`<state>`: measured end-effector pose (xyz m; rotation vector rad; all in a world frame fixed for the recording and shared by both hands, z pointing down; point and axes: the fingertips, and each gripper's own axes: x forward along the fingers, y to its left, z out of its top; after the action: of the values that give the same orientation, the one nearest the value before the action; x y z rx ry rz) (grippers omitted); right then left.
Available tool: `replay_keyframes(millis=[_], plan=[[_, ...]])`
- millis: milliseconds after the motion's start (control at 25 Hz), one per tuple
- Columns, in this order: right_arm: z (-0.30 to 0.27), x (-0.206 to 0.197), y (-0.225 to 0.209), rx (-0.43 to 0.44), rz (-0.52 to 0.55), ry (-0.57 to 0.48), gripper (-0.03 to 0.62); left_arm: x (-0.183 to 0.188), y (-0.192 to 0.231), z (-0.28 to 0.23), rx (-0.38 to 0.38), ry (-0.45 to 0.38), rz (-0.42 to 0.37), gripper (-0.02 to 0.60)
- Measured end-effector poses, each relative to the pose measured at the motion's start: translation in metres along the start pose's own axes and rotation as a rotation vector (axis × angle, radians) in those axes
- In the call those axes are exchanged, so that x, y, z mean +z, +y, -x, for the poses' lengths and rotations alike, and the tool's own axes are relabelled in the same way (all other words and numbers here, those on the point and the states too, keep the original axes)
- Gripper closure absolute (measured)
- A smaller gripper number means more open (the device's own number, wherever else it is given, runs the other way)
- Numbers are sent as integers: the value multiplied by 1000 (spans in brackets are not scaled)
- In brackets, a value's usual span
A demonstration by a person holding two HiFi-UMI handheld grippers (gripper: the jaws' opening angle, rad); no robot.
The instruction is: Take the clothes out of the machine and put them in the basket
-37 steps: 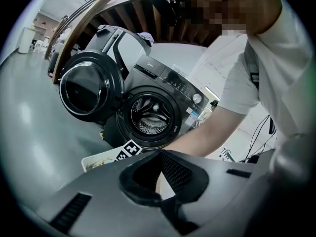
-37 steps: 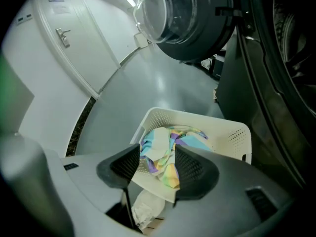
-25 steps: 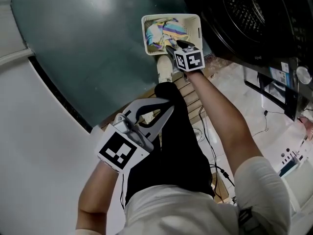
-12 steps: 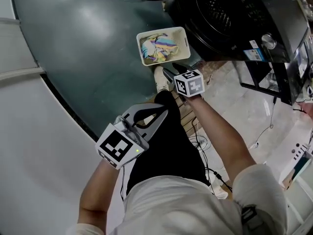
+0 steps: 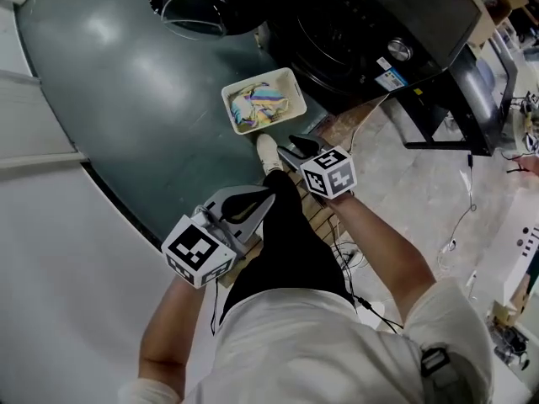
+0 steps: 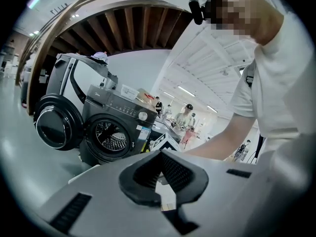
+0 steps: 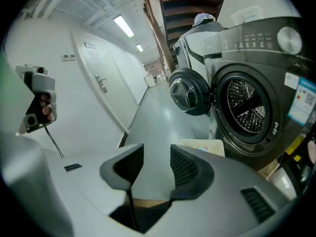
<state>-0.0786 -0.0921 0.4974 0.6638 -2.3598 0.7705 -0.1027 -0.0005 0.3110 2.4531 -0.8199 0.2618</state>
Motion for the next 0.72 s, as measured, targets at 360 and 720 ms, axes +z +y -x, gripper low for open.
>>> replay_keyframes(millis=[360, 720], plan=[[95, 29, 40, 9, 16, -113, 488, 8, -44, 9, -4, 40, -23, 586], [165, 35, 74, -8, 58, -176, 566, 19, -72, 27, 29, 33, -48, 586]])
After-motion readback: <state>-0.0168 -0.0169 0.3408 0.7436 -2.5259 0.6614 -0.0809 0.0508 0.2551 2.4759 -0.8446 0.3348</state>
